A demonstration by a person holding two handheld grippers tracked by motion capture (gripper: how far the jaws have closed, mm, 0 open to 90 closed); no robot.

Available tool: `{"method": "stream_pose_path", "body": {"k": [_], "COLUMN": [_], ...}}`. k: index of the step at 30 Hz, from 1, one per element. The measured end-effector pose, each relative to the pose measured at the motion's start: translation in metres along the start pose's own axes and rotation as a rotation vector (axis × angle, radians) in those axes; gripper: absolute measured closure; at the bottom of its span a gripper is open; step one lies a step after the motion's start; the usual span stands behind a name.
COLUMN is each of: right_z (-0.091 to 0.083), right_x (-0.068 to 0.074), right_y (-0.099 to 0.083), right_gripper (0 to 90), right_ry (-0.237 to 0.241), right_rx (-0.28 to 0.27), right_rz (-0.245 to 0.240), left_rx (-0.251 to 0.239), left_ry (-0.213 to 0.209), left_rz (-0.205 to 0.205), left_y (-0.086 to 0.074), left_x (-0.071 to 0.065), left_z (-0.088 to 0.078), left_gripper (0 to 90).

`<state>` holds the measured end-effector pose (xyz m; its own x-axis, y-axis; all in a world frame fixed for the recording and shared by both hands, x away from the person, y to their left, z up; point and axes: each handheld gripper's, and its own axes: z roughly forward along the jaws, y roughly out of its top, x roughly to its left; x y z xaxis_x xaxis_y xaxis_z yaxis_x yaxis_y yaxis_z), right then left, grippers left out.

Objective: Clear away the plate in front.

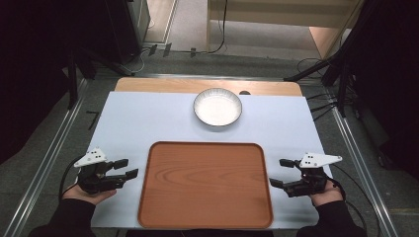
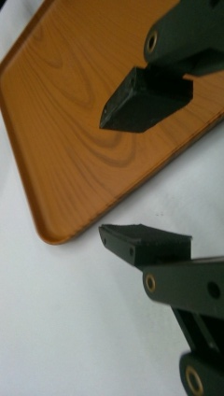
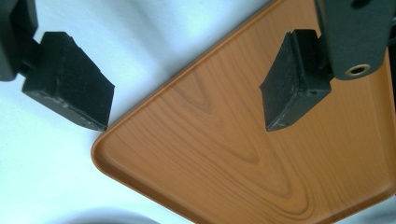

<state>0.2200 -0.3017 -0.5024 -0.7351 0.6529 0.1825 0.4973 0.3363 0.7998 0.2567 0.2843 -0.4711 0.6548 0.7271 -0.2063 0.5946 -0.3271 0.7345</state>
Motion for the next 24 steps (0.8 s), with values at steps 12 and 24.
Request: {"method": "stream_pose_path", "body": {"k": [12,24], "right_z": [0.0018,0.0023], "right_x": [-0.0009,0.0015], "right_y": [-0.0002,0.0017], "right_gripper": [18.1,17.8], "right_ry": [0.001,0.006], "right_rx": [0.009,0.008], "right_rz": [-0.004,-0.01], "left_rx": [0.018,0.011], "left_ry": [-0.006,-0.018], "left_rz": [-0.01,-0.019], "left_y": [-0.0004,-0.0003], "left_x": [0.0059,0.0074], "left_z": [0.0024,0.0009], "left_gripper": [32.2,29.7]}}
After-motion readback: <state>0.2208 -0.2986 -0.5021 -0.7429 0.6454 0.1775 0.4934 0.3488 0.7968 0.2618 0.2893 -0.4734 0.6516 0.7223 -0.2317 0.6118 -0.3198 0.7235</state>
